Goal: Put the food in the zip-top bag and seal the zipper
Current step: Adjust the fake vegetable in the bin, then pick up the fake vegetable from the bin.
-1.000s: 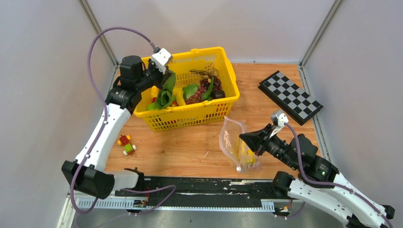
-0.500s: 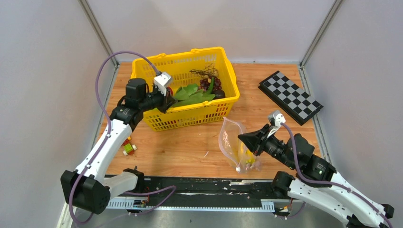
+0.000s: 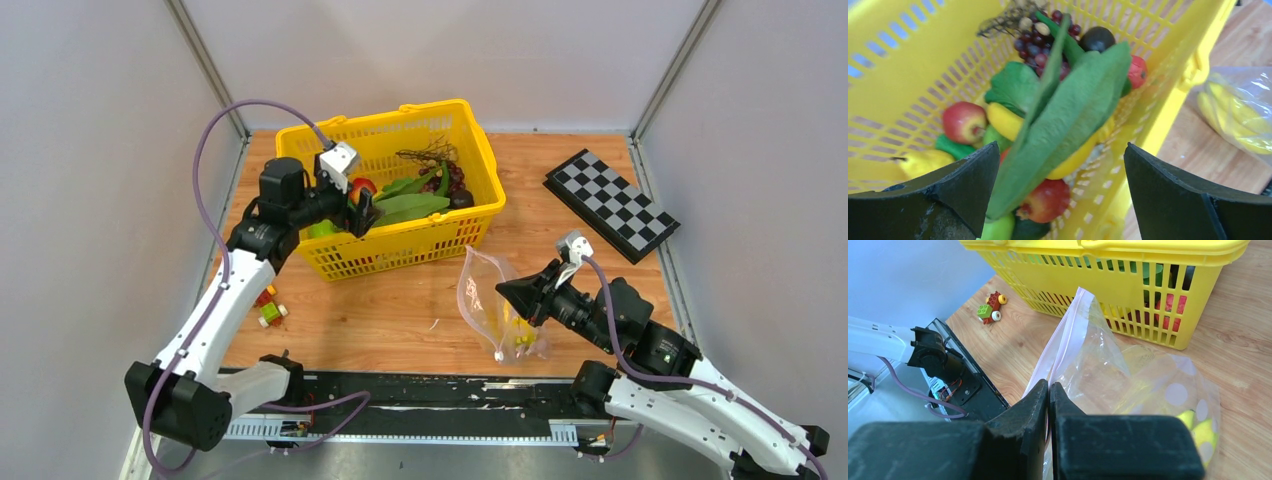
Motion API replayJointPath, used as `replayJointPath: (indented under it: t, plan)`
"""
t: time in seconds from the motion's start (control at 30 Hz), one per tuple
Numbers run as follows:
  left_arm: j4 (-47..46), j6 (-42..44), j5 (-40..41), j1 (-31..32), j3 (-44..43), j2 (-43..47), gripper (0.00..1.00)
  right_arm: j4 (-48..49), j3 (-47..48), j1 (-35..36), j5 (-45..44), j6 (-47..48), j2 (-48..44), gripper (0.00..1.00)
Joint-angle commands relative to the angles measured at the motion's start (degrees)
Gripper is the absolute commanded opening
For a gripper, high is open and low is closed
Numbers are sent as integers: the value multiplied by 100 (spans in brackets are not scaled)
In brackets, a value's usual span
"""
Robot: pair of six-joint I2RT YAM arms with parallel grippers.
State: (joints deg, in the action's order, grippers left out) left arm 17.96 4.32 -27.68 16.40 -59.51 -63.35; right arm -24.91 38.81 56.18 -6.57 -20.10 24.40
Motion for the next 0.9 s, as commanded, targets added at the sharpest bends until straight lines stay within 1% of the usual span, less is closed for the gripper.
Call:
replayJointPath:
  t: [0.0, 0.03, 0.1, 0.13, 0.27, 0.43, 0.5, 0.6, 0.73, 0.77, 0.87]
  plan:
    - [325, 1166, 566, 1, -891, -401, 100, 221, 25, 24, 28, -23, -22, 8]
    - [471, 1390, 575, 3, -1100, -635, 100, 227, 30, 24, 34, -14, -12, 8]
    - [813, 1875, 320, 3, -1588, -1201, 100, 244, 30, 24, 56, 13, 20, 8]
    - [1049, 2050, 120, 3, -1832, -1468, 100, 249, 37, 24, 59, 21, 33, 8]
    - [1419, 2601, -620, 3, -2515, -2472, 100, 232, 37, 22, 46, 34, 47, 8]
    - [2103, 2912, -717, 94, -3376, -3608, 100, 168, 52, 24, 43, 54, 34, 8]
    - [2316, 3042, -840, 194, -3546, -3809, 100, 126, 69, 20, 26, 62, 50, 9]
    - [2331, 3172, -874, 386, -3627, -4032, 100, 128, 71, 24, 22, 63, 75, 9]
    - [2797, 3210, -1423, 493, -4015, -4289, 100, 126, 81, 24, 33, 62, 113, 8]
    - [2931, 3310, -1453, 540, -4053, -4333, 100, 104, 83, 24, 32, 59, 118, 8]
    - [3854, 3674, -1175, 693, -4376, -4575, 100, 70, 70, 23, 7, 53, 83, 9]
